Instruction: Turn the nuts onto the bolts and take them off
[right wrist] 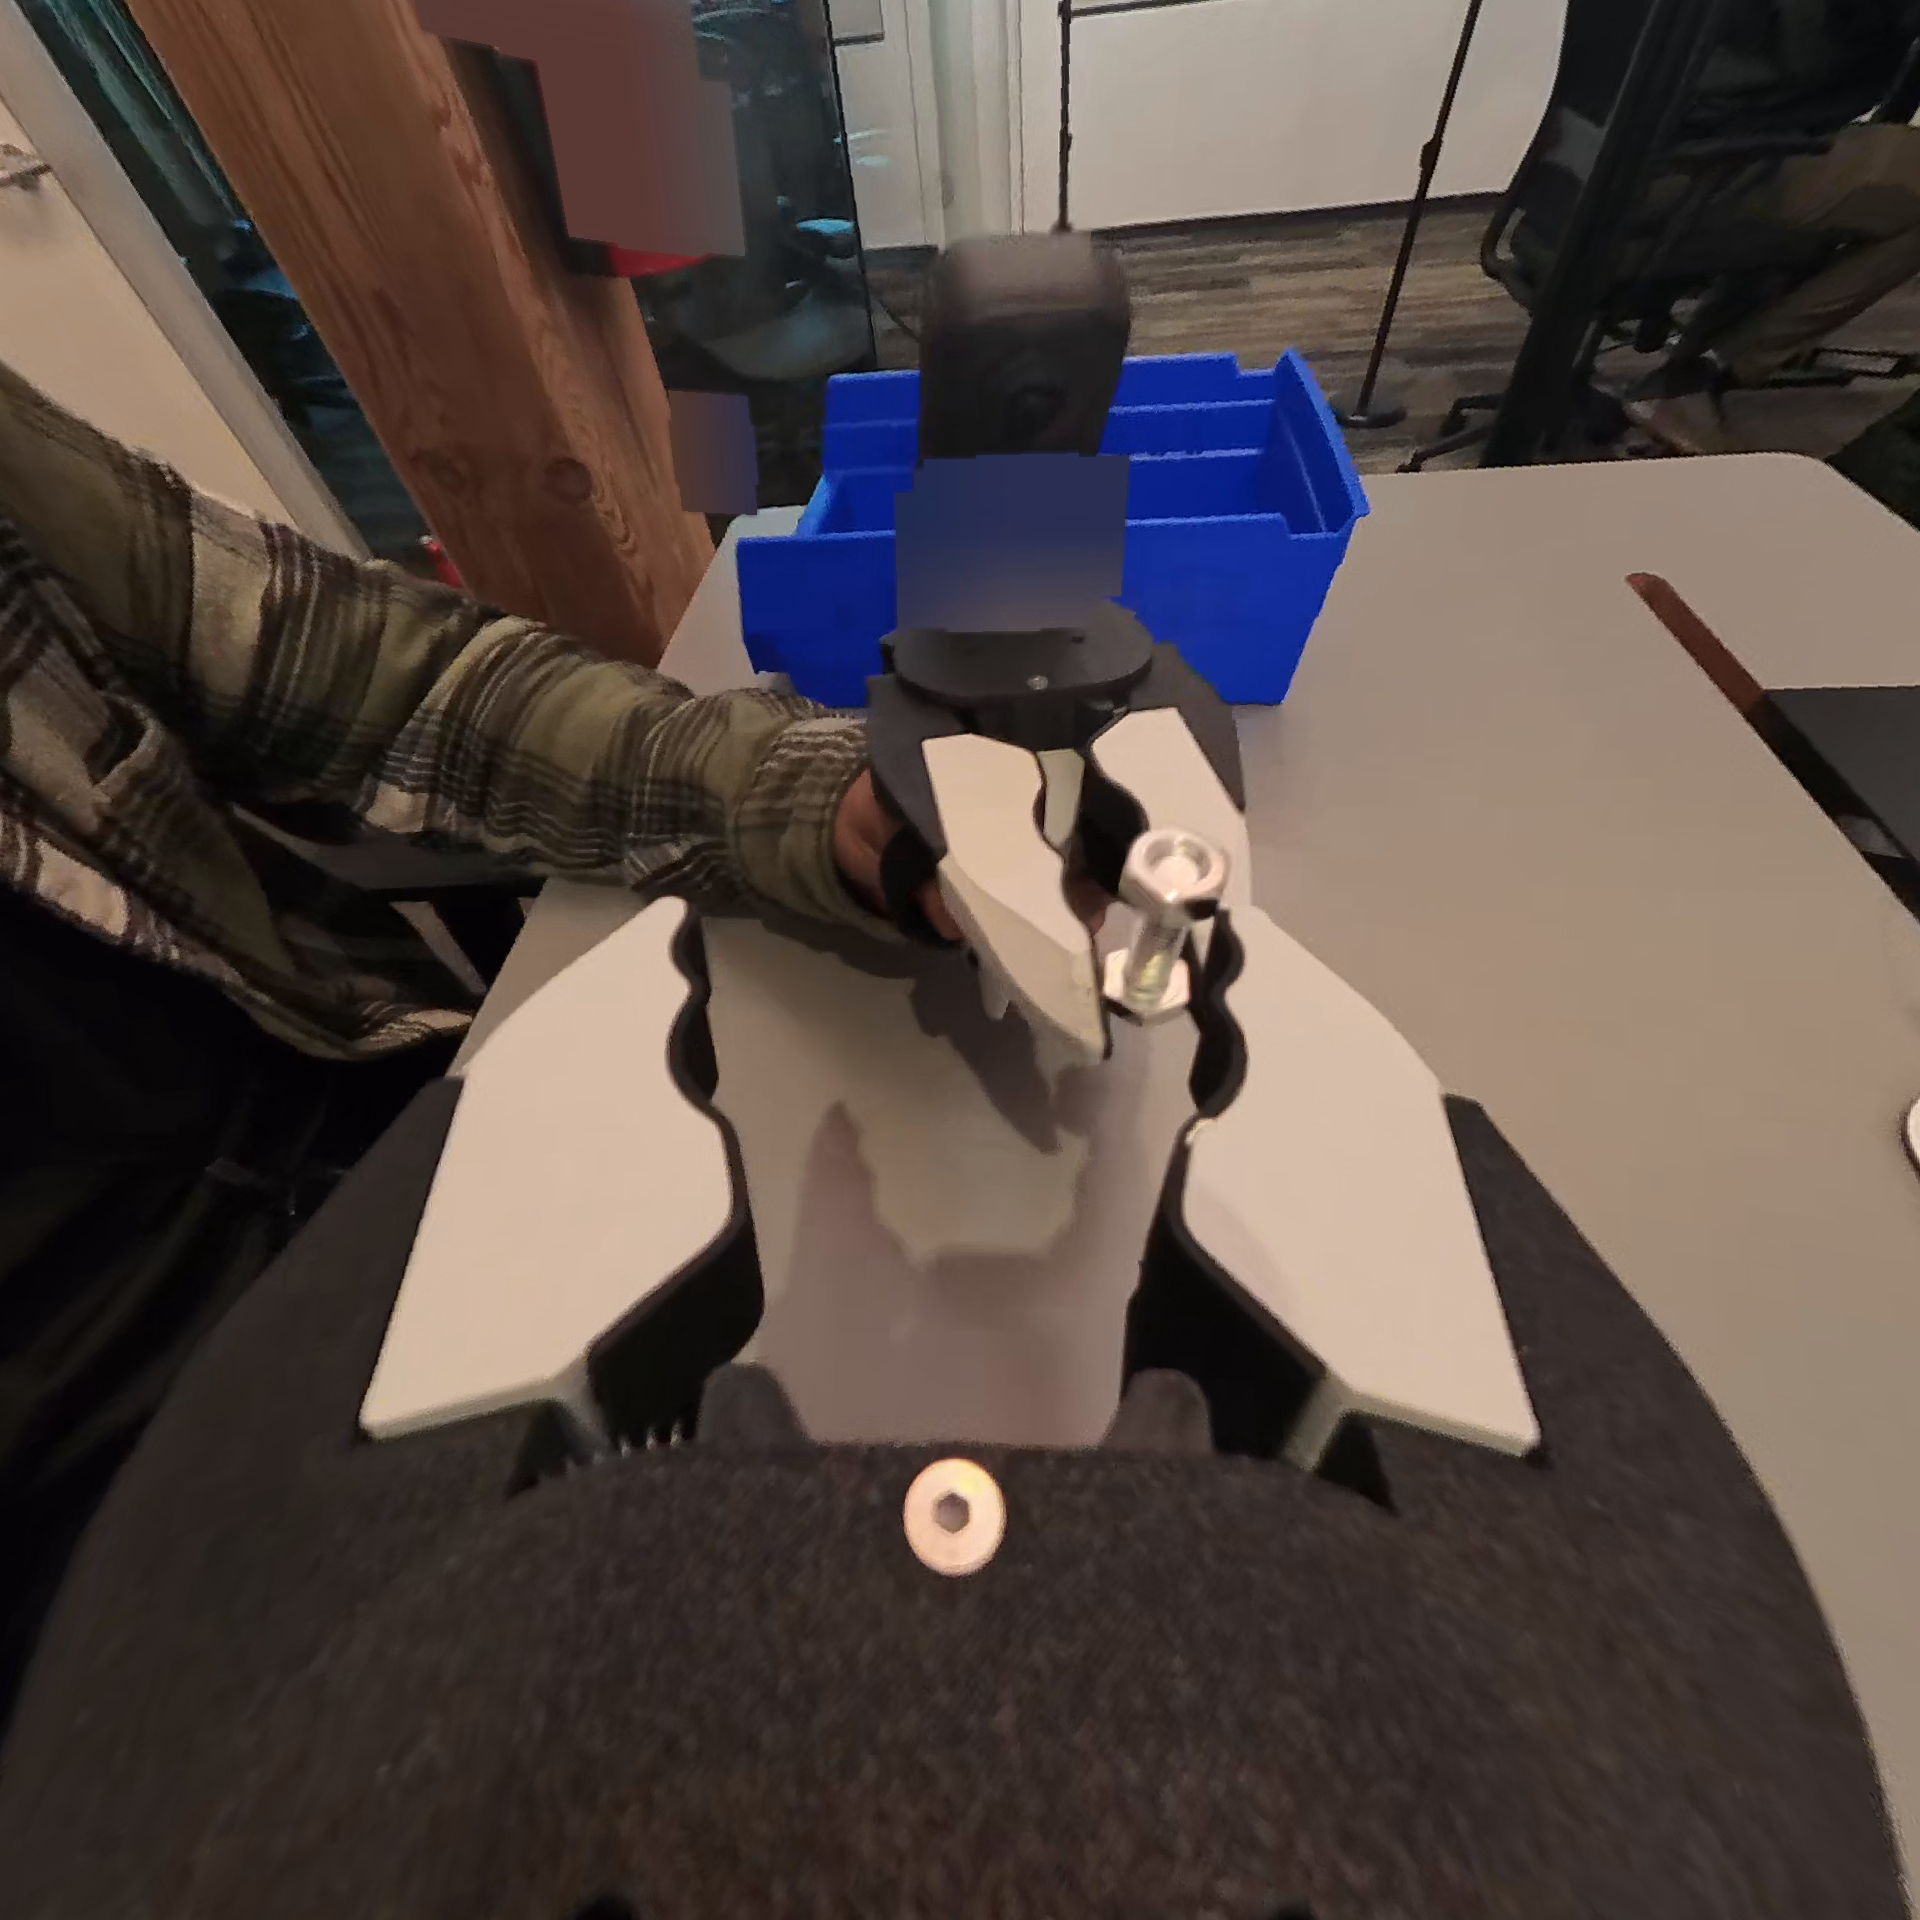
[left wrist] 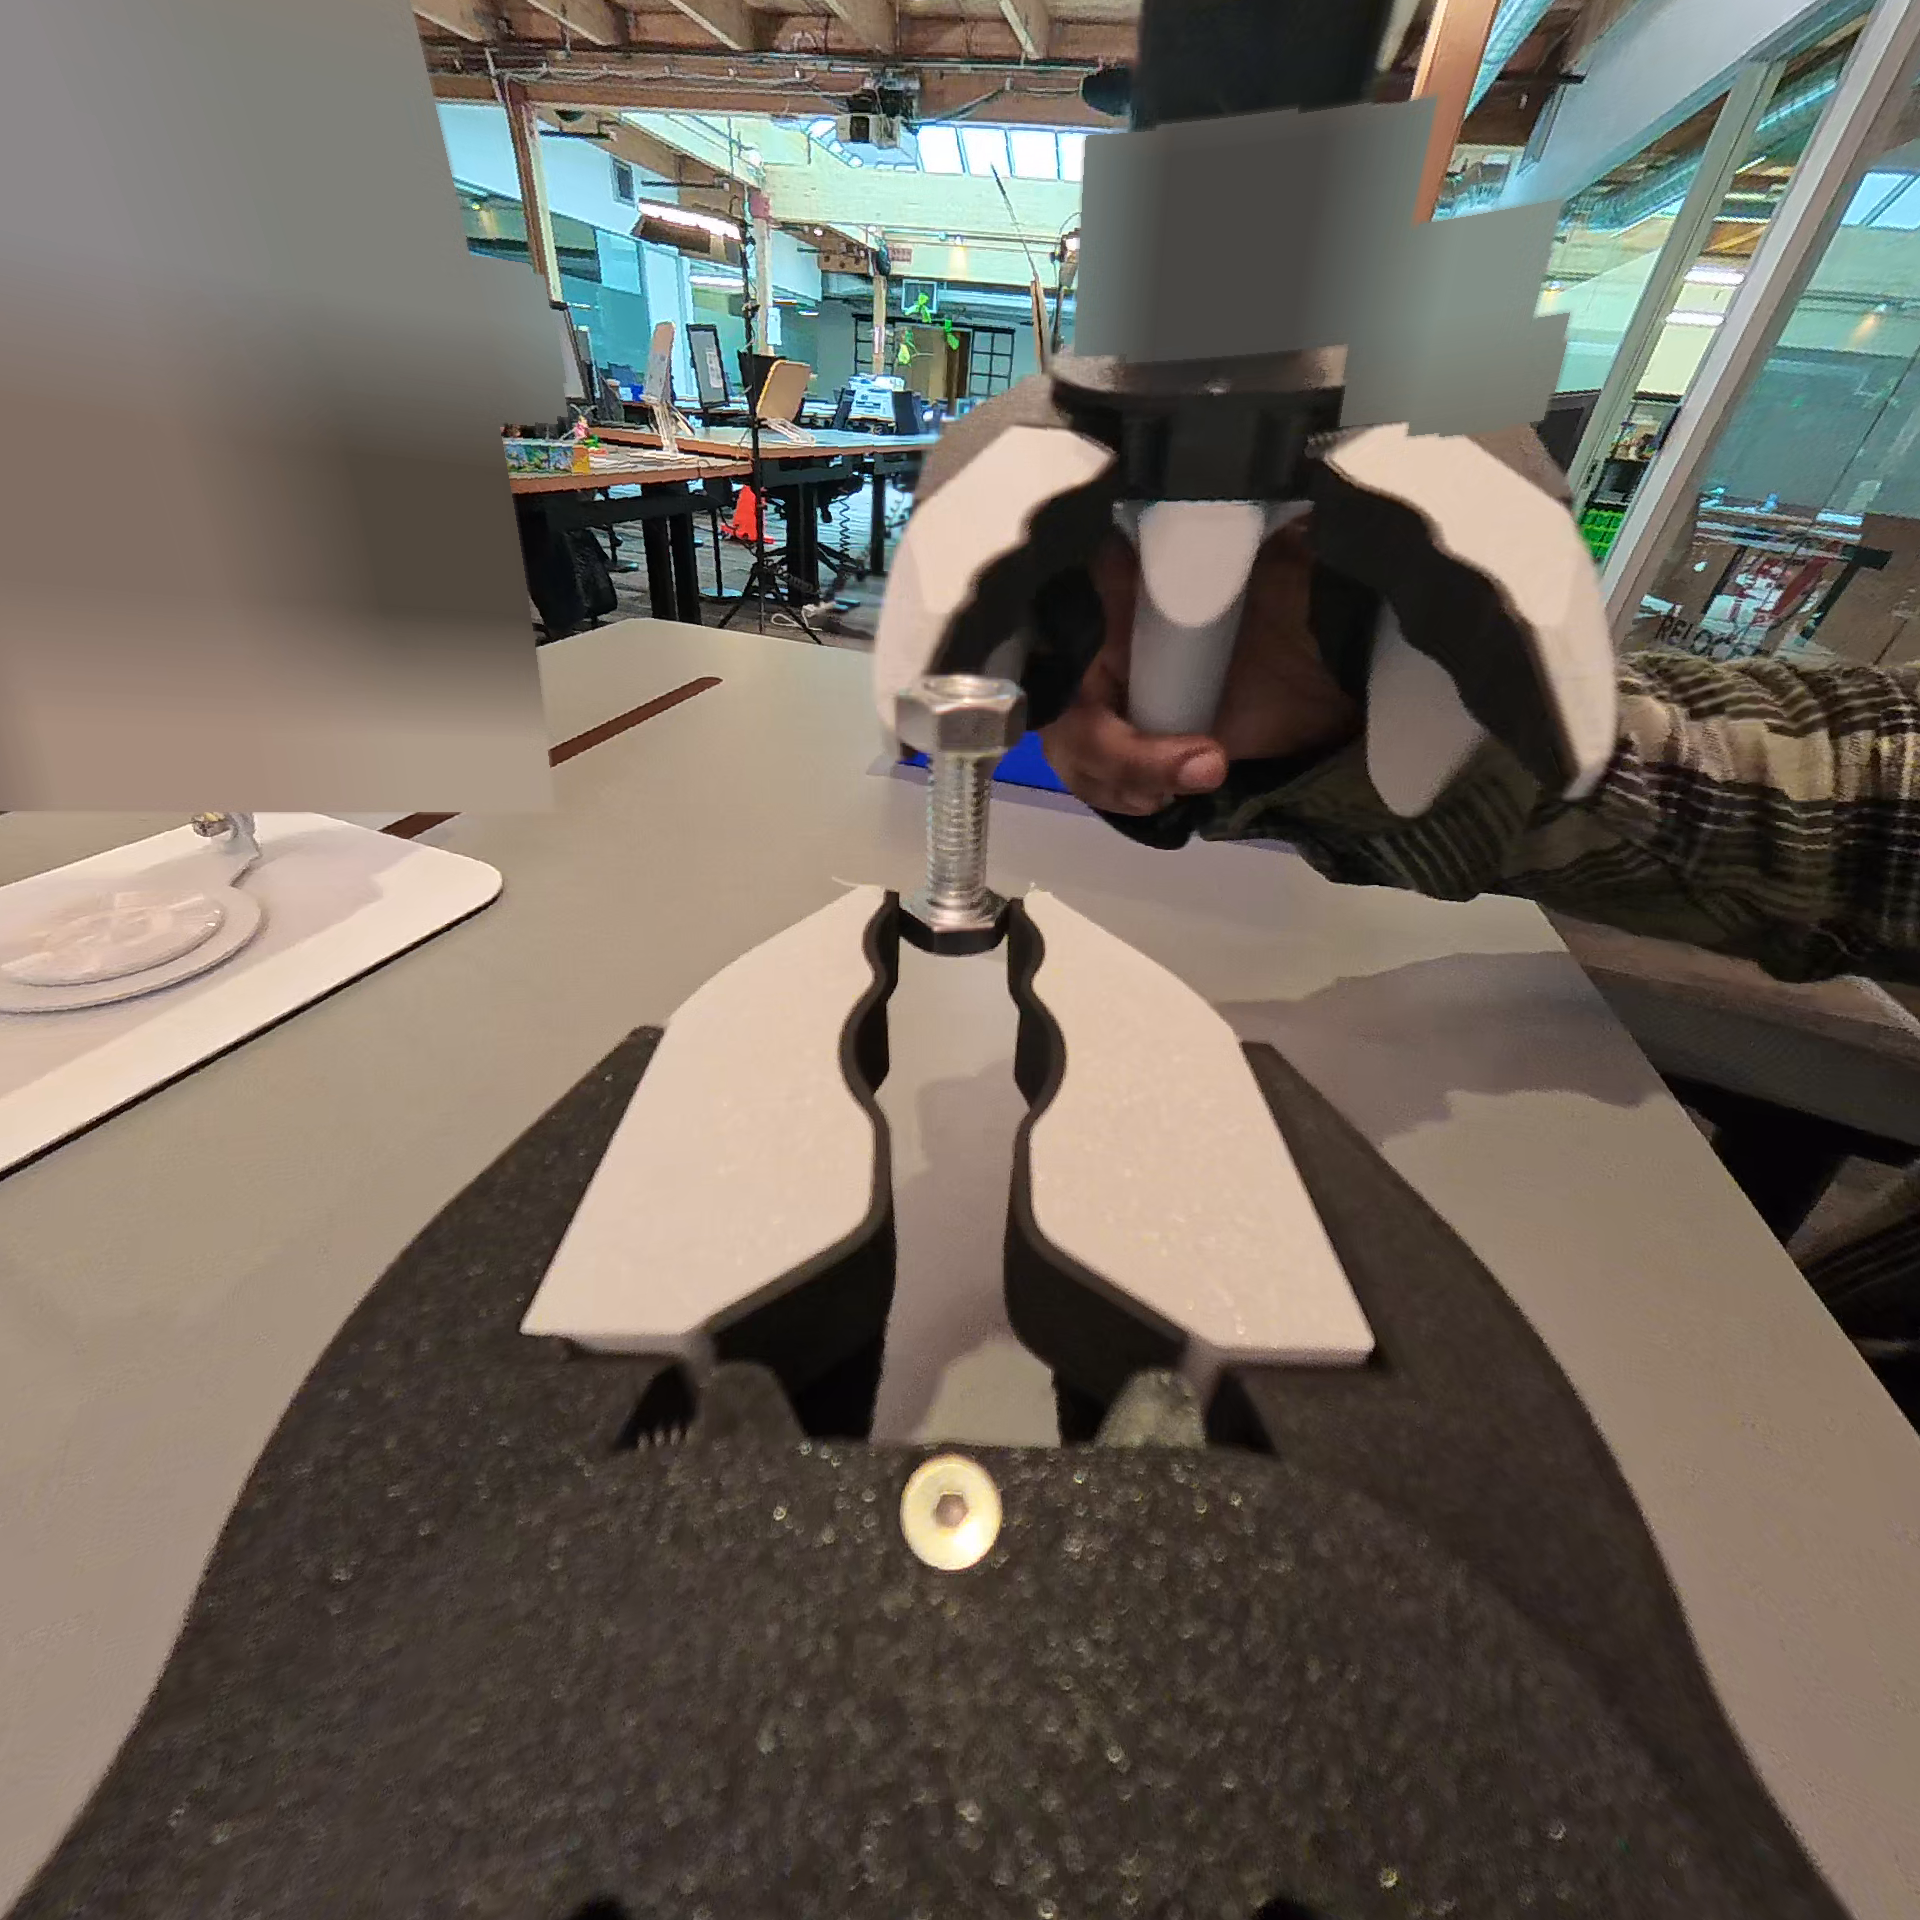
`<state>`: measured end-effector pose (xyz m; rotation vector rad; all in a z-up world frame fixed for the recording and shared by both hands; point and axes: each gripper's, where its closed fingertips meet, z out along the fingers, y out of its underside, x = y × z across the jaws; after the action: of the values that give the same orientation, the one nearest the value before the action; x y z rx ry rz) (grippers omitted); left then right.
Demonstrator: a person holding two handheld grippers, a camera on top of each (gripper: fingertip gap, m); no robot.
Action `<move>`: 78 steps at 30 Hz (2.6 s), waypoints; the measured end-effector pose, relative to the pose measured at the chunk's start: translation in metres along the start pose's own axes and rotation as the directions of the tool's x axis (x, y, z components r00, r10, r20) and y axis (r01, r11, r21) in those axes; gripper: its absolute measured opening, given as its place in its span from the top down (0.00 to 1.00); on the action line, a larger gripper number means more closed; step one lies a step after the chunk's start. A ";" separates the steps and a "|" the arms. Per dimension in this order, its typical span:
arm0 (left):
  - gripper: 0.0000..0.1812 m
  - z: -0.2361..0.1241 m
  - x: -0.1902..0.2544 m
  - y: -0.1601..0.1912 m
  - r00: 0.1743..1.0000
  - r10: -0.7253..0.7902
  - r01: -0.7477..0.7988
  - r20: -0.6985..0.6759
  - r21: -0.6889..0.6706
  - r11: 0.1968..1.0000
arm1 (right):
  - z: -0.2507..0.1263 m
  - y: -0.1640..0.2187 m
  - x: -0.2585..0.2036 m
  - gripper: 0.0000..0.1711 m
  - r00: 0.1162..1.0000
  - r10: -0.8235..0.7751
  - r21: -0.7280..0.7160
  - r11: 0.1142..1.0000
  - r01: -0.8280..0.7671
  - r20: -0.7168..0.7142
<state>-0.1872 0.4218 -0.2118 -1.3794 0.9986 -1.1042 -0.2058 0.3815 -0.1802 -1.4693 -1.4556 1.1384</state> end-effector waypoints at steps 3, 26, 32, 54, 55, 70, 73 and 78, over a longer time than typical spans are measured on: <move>0.89 -0.003 -0.003 -0.002 1.000 0.001 -0.001 0.013 0.005 1.000 | -0.006 0.001 -0.005 0.50 0.999 -0.030 -0.005 1.000 0.030 -0.022; 0.89 -0.006 -0.006 -0.005 1.000 -0.005 0.005 0.024 0.020 1.000 | -0.006 -0.010 -0.003 0.48 0.995 -0.047 0.010 0.999 0.048 -0.086; 0.89 -0.003 -0.003 -0.003 1.000 0.000 0.000 0.021 0.008 1.000 | 0.005 -0.004 -0.003 0.44 0.999 -0.011 -0.012 1.000 0.011 -0.045; 0.89 -0.006 -0.005 -0.006 1.000 -0.007 0.007 0.028 0.021 1.000 | 0.006 -0.003 -0.009 0.47 0.998 -0.036 -0.021 0.999 0.035 -0.057; 0.89 -0.007 -0.006 -0.007 0.999 -0.011 0.010 0.031 0.026 1.000 | 0.003 -0.004 -0.013 0.49 0.996 -0.057 -0.017 0.998 0.056 -0.064; 0.89 -0.006 -0.004 -0.007 1.000 -0.019 0.019 0.020 0.032 0.999 | -0.001 -0.021 0.006 0.44 0.995 0.014 0.114 0.993 -0.002 -0.099; 0.89 -0.005 -0.004 -0.007 1.000 -0.013 0.013 0.023 0.024 1.000 | 0.008 -0.013 -0.001 0.43 0.998 0.044 0.098 0.994 -0.039 -0.046; 0.89 -0.009 -0.008 -0.009 0.999 -0.026 0.025 0.031 0.037 0.999 | -0.002 -0.017 -0.008 0.46 0.996 -0.009 0.107 0.994 0.019 -0.086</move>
<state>-0.1972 0.4281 -0.2036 -1.3795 0.9363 -1.1109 -0.2092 0.3747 -0.1628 -1.4136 -1.3240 1.1150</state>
